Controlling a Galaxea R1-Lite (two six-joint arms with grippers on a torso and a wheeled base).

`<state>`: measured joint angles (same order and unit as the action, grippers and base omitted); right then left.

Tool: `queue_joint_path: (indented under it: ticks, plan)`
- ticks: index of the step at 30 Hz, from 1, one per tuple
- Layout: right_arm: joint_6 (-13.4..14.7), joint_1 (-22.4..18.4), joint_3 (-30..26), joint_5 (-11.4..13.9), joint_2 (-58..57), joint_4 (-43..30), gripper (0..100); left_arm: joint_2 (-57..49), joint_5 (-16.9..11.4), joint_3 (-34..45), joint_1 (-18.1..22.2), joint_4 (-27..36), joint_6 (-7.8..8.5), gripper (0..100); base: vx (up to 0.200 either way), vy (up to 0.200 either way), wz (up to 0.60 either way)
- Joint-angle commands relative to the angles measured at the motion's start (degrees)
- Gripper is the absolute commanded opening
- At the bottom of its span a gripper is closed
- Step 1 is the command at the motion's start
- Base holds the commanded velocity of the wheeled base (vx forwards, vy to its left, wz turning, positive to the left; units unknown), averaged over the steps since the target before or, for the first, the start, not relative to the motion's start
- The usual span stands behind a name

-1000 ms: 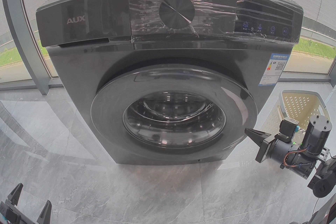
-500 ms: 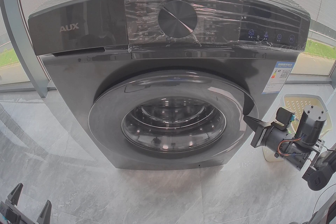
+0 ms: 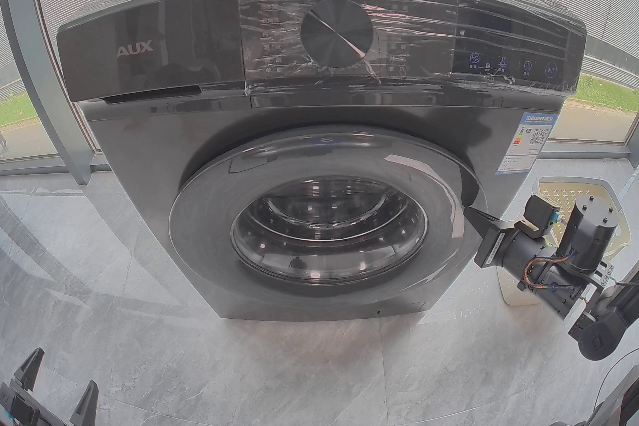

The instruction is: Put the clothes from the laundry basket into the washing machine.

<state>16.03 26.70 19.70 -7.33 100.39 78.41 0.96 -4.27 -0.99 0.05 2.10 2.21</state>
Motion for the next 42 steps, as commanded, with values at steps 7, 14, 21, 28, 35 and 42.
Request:
queue_joint_path:
  ticks: [7,14,21,28,35,42]
  plan:
    - [-3.55,4.33,-8.45,3.90,-7.14,-1.59,0,-0.96,0.05,0.99,-0.05,0.01,0.08,100,0.000,0.000,0.00]
    - [-4.17,4.42,-13.02,3.90,-9.95,-1.51,0,-0.96,-0.04,0.99,0.04,0.01,0.08,100,0.000,0.000,0.00]
    - [-4.08,3.62,-15.74,4.25,-15.93,-2.12,0,-0.96,0.05,0.99,0.04,0.01,0.08,100,0.000,0.000,0.00]
    - [-3.81,-3.67,-19.70,7.77,-23.92,-3.53,0,-0.96,0.05,0.99,0.04,0.01,-0.01,100,0.000,0.000,0.00]
    - [-5.31,-8.42,-19.70,12.60,-34.21,-14.16,0,-0.96,0.05,0.99,0.04,0.01,-0.01,100,0.000,0.000,0.00]
    - [-7.68,-8.50,-17.50,11.90,-48.09,-34.29,100,-0.96,0.05,0.99,0.04,-0.08,-0.01,100,0.000,0.000,0.00]
